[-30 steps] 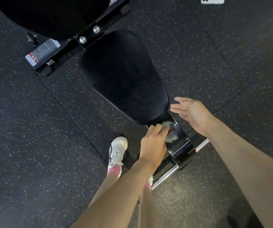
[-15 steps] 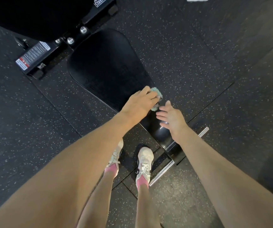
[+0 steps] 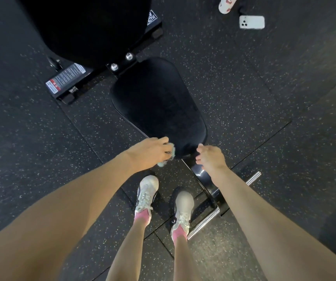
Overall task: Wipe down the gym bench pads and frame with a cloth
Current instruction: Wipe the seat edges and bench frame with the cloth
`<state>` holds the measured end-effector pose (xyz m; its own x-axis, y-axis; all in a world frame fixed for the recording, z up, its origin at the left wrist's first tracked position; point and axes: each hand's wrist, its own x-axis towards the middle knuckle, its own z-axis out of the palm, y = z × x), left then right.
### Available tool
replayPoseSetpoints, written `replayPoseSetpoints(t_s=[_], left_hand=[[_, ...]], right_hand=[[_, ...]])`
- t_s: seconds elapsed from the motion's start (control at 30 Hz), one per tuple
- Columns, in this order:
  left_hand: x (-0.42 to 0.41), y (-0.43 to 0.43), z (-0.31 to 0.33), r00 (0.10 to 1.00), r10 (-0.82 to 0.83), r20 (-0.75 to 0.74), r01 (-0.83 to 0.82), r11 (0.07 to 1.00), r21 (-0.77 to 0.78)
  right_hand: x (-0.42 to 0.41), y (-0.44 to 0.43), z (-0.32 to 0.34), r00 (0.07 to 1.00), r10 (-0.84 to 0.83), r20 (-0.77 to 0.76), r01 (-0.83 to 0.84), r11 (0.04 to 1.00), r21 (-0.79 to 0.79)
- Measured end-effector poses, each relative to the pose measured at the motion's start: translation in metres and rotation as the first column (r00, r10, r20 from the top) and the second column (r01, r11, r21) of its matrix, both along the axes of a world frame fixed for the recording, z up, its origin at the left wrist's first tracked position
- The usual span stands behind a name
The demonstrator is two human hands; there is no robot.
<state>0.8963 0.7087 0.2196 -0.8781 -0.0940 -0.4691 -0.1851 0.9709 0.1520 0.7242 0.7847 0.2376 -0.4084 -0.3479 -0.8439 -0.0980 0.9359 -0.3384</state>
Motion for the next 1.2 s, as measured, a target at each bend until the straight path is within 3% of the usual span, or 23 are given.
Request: replayPoseSetpoints(t_s=[0.07,0.1,0.13,0.2,0.23,0.27,0.3,0.37,0.43,0.57,0.83,0.97,1.07,1.13,1.2], left_hand=[[0.034,-0.025,0.012,0.985,0.123,0.121,-0.123,0.992,-0.012],[0.054,-0.04,0.02,0.942,0.308,0.132,-0.31,0.951,-0.005],[0.073,-0.056,0.03,0.846,0.526,0.093,-0.53,0.848,0.02],[0.097,-0.082,0.056,0.483,0.876,-0.002,-0.862,0.475,0.178],[0.1,-0.092,0.069,0.267,0.964,0.015,-0.918,0.249,0.309],[0.098,-0.099,0.082,0.083,0.992,0.091,-0.892,0.033,0.45],[0.092,-0.104,0.095,-0.04,0.977,0.208,-0.801,-0.156,0.578],[0.074,-0.111,0.119,-0.139,0.884,0.445,-0.546,-0.444,0.711],[0.059,-0.113,0.135,-0.153,0.803,0.576,-0.369,-0.587,0.721],[0.042,-0.117,0.153,-0.105,0.759,0.642,-0.229,-0.647,0.727],[0.045,-0.133,0.156,-0.203,0.732,0.651,-0.178,-0.681,0.71],[0.037,-0.137,0.165,-0.075,0.689,0.721,-0.114,-0.724,0.68],[0.023,-0.139,0.176,0.037,0.712,0.701,-0.236,-0.676,0.698],[0.012,-0.142,0.18,-0.004,0.758,0.653,-0.367,-0.608,0.704],[0.003,-0.145,0.181,-0.105,0.784,0.611,-0.441,-0.588,0.678]], right_hand=[[0.001,-0.007,0.01,1.0,0.025,-0.015,-0.024,0.999,0.032],[0.003,-0.014,0.02,1.0,-0.004,0.004,0.004,0.999,0.046],[0.006,-0.025,0.035,0.997,-0.051,0.049,0.049,0.997,0.054],[0.012,-0.046,0.061,0.975,-0.132,0.177,0.123,0.991,0.06],[0.015,-0.055,0.073,0.963,-0.15,0.226,0.143,0.989,0.047],[0.02,-0.063,0.085,0.951,-0.174,0.254,0.173,0.985,0.027],[0.027,-0.071,0.097,0.938,-0.206,0.28,0.216,0.976,-0.004],[0.042,-0.087,0.119,0.913,-0.221,0.342,0.264,0.961,-0.083],[0.053,-0.101,0.132,0.88,-0.21,0.426,0.296,0.944,-0.147],[0.063,-0.133,0.15,0.767,-0.205,0.608,0.411,0.885,-0.22],[0.068,-0.165,0.139,0.681,-0.249,0.688,0.539,0.807,-0.242],[0.052,-0.17,0.146,0.653,-0.2,0.73,0.521,0.818,-0.242],[0.039,-0.176,0.156,0.612,-0.085,0.786,0.444,0.86,-0.252],[0.033,-0.182,0.161,0.659,-0.032,0.751,0.369,0.885,-0.286],[0.029,-0.189,0.162,0.736,-0.032,0.676,0.324,0.894,-0.31]])
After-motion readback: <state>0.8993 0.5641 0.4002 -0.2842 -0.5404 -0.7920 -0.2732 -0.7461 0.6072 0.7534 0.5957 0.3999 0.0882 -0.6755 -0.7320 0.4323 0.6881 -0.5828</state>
